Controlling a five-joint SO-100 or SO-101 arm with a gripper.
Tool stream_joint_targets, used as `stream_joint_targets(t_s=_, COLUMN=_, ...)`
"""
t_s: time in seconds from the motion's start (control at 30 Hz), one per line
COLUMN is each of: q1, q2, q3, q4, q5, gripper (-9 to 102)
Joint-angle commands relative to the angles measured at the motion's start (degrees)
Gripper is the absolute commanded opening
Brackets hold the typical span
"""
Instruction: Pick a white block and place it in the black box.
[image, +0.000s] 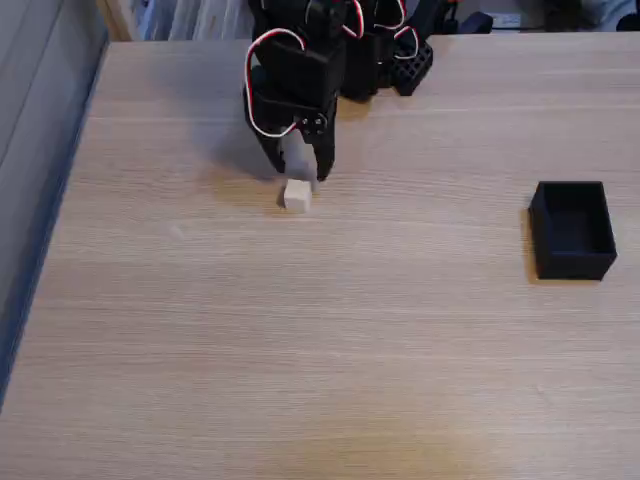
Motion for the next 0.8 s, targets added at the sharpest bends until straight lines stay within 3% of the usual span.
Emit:
stream_joint_targets(t_s=0.0, q1=0.7, q2=-1.67, q3=-3.08, q4=-0.7, q5=-0.35, gripper=23)
stream_joint_targets(t_s=0.77, q1=0.97, q2=-9.84, q3=-4.39, q4=-5.27, q5=0.09, gripper=23)
